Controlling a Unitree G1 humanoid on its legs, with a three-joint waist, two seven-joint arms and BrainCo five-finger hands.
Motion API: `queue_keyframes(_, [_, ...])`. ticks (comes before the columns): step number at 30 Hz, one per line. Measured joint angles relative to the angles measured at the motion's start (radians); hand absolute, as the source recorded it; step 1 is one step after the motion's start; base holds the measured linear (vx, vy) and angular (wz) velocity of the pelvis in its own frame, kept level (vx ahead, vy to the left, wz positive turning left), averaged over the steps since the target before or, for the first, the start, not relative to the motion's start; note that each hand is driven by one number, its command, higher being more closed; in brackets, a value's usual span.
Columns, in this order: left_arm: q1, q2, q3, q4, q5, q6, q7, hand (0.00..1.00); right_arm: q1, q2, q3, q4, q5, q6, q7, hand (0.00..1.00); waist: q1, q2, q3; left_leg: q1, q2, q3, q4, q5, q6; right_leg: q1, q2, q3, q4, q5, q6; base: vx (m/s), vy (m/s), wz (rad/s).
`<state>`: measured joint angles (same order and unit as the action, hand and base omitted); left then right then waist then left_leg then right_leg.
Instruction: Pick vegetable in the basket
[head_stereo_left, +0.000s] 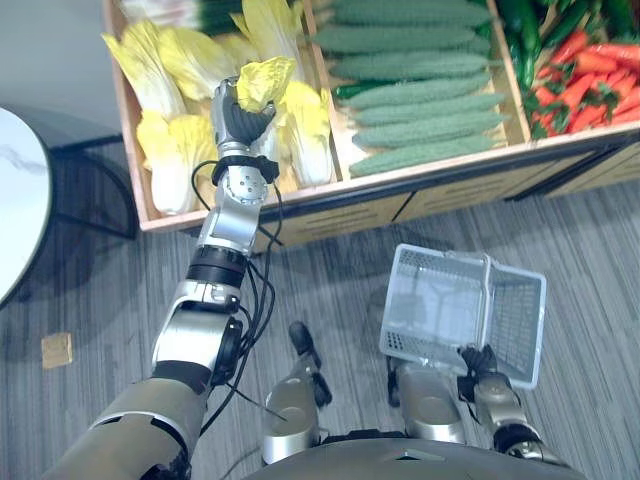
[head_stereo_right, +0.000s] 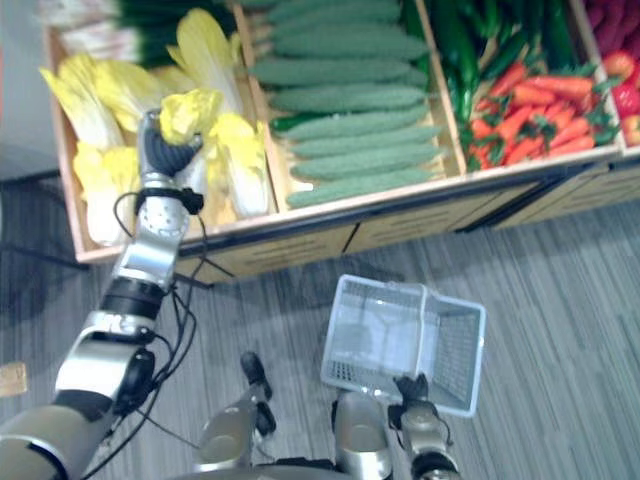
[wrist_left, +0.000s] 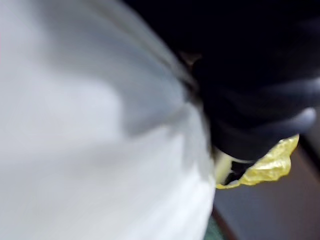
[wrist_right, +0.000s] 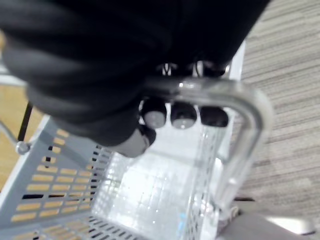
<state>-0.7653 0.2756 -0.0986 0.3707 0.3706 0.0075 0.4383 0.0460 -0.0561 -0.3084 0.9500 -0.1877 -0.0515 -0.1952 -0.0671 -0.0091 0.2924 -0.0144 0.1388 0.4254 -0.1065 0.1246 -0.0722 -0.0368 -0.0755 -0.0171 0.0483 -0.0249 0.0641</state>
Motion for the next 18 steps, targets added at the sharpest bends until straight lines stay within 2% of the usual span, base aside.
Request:
queue_keyframes(3, [0.033,-0.007,-0.060,-0.135,0.057,-0.024,0.020,1.00,0.026,0.000,-0.021,-0.024,0.012,0.001,0.000,1.00,0.006,0.001,-0.014,0.020,0.002,0.031,0.000,-0.014,-0.002,-0.005,-0.002,0.008,0.016,-0.001,0.000,-0.02,0.011,-0.31])
queue_keyframes(4, [0.069,-0.009,-0.076,-0.193,0.076,-0.035,0.028,1.00,0.026,0.000,-0.024,-0.035,0.016,0.002,-0.001,1.00,0.011,0.002,-0.017,0.042,0.005,0.072,0.000,-0.015,0.004,-0.019,-0.013,-0.019,0.023,-0.033,-0.017,-0.03,0.049,-0.98])
queue_keyframes(5, [0.132,-0.012,-0.081,-0.261,0.091,-0.043,0.029,1.00,0.026,-0.004,-0.024,-0.048,0.017,0.003,-0.002,1.00,0.013,0.009,-0.022,0.071,0.012,0.131,0.006,-0.024,0.005,-0.020,-0.079,-0.229,0.062,-0.060,-0.073,-0.02,0.071,-1.18])
queue_keyframes(6, [0.171,-0.018,-0.082,-0.296,0.093,-0.047,0.029,1.00,0.028,-0.005,-0.023,-0.056,0.016,0.003,-0.005,1.00,0.016,0.019,-0.031,0.085,0.020,0.164,0.006,-0.032,0.003,-0.018,-0.113,-0.340,0.082,-0.077,-0.109,0.07,0.119,-1.66])
queue_keyframes(7, [0.256,-0.027,-0.091,-0.372,0.094,-0.059,0.027,1.00,0.029,-0.007,-0.018,-0.089,0.016,0.007,-0.015,1.00,0.028,0.029,-0.050,0.114,0.032,0.248,0.007,-0.039,0.003,-0.020,-0.182,-0.540,0.129,-0.061,-0.191,0.10,0.113,-1.84])
queue_keyframes(8, [0.327,-0.027,-0.090,-0.437,0.099,-0.064,0.026,1.00,0.026,-0.016,0.019,-0.121,0.011,0.012,-0.015,1.00,0.038,0.025,-0.059,0.146,0.036,0.326,0.008,-0.048,-0.005,-0.021,-0.232,-0.665,0.171,-0.020,-0.241,0.11,0.091,-2.40])
queue_keyframes(9, [0.404,-0.033,-0.092,-0.495,0.116,-0.077,0.016,1.00,0.019,-0.024,0.080,-0.157,0.005,0.017,-0.013,1.00,0.058,0.020,-0.069,0.181,0.038,0.413,0.008,-0.058,-0.019,-0.031,-0.254,-0.735,0.201,0.014,-0.204,0.11,-0.005,-2.55])
queue_keyframes(10, [0.497,-0.053,-0.108,-0.550,0.134,-0.103,-0.014,1.00,0.011,-0.032,0.147,-0.210,-0.019,0.022,-0.011,1.00,0.060,0.023,-0.078,0.215,0.056,0.507,0.027,-0.074,-0.040,-0.043,-0.234,-0.771,0.193,0.032,-0.166,0.12,-0.091,-2.34])
queue_keyframes(11, [0.545,-0.076,-0.144,-0.557,0.135,-0.122,-0.037,1.00,0.020,-0.031,0.177,-0.260,-0.036,0.023,-0.011,1.00,0.052,0.026,-0.096,0.222,0.067,0.549,0.047,-0.089,-0.057,-0.054,-0.212,-0.755,0.167,0.035,-0.110,0.16,-0.151,-2.00])
queue_keyframes(12, [0.583,-0.115,-0.199,-0.544,0.153,-0.138,-0.069,1.00,0.033,-0.033,0.208,-0.326,-0.067,0.033,-0.006,1.00,0.039,0.040,-0.110,0.227,0.088,0.601,0.084,-0.108,-0.076,-0.072,-0.174,-0.704,0.141,0.043,-0.081,0.15,-0.143,-1.33])
queue_keyframes(13, [0.598,-0.135,-0.226,-0.534,0.163,-0.150,-0.082,1.00,0.038,-0.033,0.223,-0.357,-0.078,0.041,-0.003,1.00,0.030,0.044,-0.111,0.233,0.104,0.628,0.109,-0.118,-0.085,-0.083,-0.159,-0.677,0.136,0.042,-0.082,0.16,-0.148,-1.47])
queue_keyframes(14, [0.622,-0.166,-0.269,-0.493,0.169,-0.176,-0.108,1.00,0.050,-0.032,0.255,-0.406,-0.084,0.047,0.000,1.00,0.021,0.049,-0.113,0.246,0.141,0.679,0.177,-0.136,-0.097,-0.105,-0.126,-0.615,0.137,0.033,-0.092,0.18,-0.228,-1.72])
queue_keyframes(15, [0.631,-0.202,-0.306,-0.410,0.170,-0.192,-0.141,1.00,0.075,-0.031,0.293,-0.493,-0.080,0.046,0.006,1.00,0.005,0.046,-0.114,0.251,0.214,0.698,0.326,-0.156,-0.084,-0.126,-0.092,-0.540,0.139,0.017,-0.107,0.16,-0.239,-1.75])
queue_keyframes(16, [0.633,-0.212,-0.314,-0.373,0.170,-0.192,-0.156,1.00,0.086,-0.033,0.308,-0.535,-0.078,0.046,0.010,1.00,0.001,0.047,-0.114,0.248,0.250,0.679,0.403,-0.161,-0.071,-0.130,-0.074,-0.509,0.141,0.014,-0.115,0.11,-0.199,-1.46])
queue_keyframes(17, [0.633,-0.224,-0.316,-0.335,0.169,-0.192,-0.168,1.00,0.094,-0.035,0.323,-0.573,-0.072,0.046,0.017,1.00,-0.004,0.049,-0.114,0.241,0.285,0.643,0.480,-0.159,-0.042,-0.133,-0.054,-0.473,0.142,0.011,-0.121,0.07,-0.117,-1.57])
queue_keyframes(18, [0.645,-0.243,-0.310,-0.263,0.169,-0.190,-0.184,1.00,0.105,-0.034,0.366,-0.633,-0.067,0.045,0.030,1.00,-0.002,0.049,-0.114,0.215,0.333,0.483,0.621,-0.129,0.037,-0.130,-0.007,-0.380,0.141,0.003,-0.139,0.11,-0.093,-2.31])
